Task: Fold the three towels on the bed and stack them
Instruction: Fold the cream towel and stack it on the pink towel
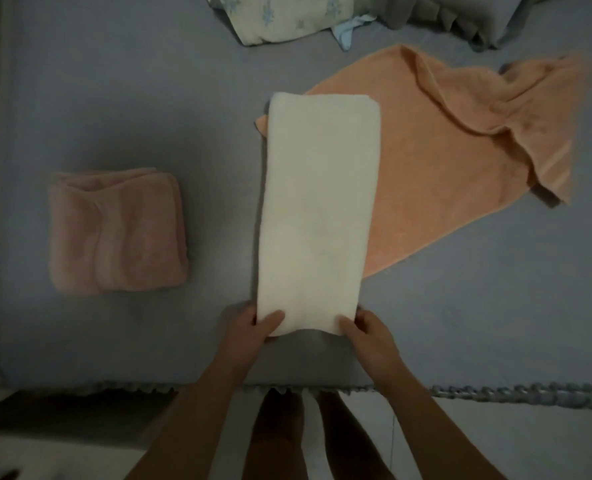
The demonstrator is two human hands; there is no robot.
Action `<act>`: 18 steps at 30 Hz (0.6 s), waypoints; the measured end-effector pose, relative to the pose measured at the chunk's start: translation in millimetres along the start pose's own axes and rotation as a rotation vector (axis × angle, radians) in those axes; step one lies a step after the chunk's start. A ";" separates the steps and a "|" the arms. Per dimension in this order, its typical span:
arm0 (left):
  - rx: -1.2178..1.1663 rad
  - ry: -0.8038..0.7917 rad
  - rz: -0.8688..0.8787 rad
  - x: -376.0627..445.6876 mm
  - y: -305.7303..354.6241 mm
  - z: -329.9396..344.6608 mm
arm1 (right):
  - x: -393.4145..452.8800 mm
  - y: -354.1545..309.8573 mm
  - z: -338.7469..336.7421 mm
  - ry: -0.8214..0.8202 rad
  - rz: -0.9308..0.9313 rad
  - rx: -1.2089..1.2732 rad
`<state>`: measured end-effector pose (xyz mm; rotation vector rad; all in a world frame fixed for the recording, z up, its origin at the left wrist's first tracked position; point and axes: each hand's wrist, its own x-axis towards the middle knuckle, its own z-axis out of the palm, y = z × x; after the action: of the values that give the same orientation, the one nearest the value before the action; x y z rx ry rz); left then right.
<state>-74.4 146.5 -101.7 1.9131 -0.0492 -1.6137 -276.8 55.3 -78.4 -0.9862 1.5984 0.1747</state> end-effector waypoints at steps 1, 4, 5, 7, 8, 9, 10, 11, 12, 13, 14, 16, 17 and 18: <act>-0.015 -0.002 -0.009 -5.8 -4.2 2.9 | -4.2 4.9 0.0 -0.014 -0.001 0.033; -0.107 0.026 -0.056 -20.5 -13.5 12.6 | -5.5 11.2 -7.5 0.005 0.011 0.154; -0.156 0.060 -0.082 -25.3 -16.4 15.2 | -4.5 13.1 -10.9 0.016 0.019 0.196; -0.253 0.134 -0.146 -35.8 -21.4 20.6 | -5.4 18.3 -18.0 0.017 0.018 0.265; -0.292 0.157 -0.179 -42.2 -24.0 23.4 | -9.3 21.1 -21.1 0.011 0.009 0.278; -0.321 0.164 -0.205 -50.2 -27.2 26.8 | -16.0 25.2 -23.5 0.005 0.004 0.285; -0.352 0.159 -0.217 -59.8 -31.1 31.3 | -25.2 30.3 -25.1 0.000 0.005 0.294; -0.400 0.153 -0.214 -71.8 -35.8 35.9 | -37.5 36.1 -26.9 -0.003 0.009 0.304; -0.463 0.157 -0.192 -85.1 -39.9 40.5 | -52.0 41.0 -29.3 -0.004 0.005 0.308; -0.532 0.173 -0.164 -99.0 -43.7 44.3 | -67.9 45.2 -33.1 -0.005 -0.014 0.307; -0.589 0.192 -0.134 -113.6 -47.1 47.3 | -84.5 48.1 -38.3 -0.013 -0.050 0.303; -0.585 0.242 -0.068 -140.8 -50.3 51.2 | -116.5 46.7 -52.2 -0.044 -0.150 0.302; -0.531 0.266 -0.040 -152.6 -49.0 52.0 | -131.1 41.4 -59.5 -0.064 -0.196 0.307; -0.471 0.284 -0.007 -163.8 -43.2 52.3 | -143.3 33.1 -66.7 -0.085 -0.235 0.316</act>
<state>-177.9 225.9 18.5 1.7420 0.4185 -1.2067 -355.3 106.8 53.0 -0.8966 1.3687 -0.1904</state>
